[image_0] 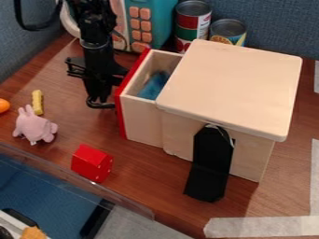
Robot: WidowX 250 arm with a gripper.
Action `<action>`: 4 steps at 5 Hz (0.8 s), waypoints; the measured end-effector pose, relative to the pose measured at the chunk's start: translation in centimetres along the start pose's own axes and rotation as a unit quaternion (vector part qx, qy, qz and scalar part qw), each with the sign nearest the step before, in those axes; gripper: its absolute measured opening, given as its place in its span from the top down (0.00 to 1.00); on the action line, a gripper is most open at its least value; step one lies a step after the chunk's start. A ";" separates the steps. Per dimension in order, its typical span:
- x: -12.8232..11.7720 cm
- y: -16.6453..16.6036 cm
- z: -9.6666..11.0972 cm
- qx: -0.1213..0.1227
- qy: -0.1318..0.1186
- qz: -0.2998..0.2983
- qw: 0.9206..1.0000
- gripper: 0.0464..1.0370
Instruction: Open the drawer
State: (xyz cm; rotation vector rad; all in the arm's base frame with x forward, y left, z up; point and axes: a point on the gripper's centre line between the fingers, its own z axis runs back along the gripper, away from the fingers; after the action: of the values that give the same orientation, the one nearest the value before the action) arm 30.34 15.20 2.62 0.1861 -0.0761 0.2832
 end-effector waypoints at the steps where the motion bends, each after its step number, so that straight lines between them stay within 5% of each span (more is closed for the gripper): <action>1: 0.1 1.6 0.0 0.013 -0.003 0.007 1.000 0.89; 3: 0.2 2.9 0.0 0.024 -0.009 0.014 1.000 0.84; 4: 0.6 3.4 -0.1 0.025 -0.024 0.021 0.999 0.60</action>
State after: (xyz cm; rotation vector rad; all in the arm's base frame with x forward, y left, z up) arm 29.98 18.58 3.20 0.2406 -0.1198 0.3223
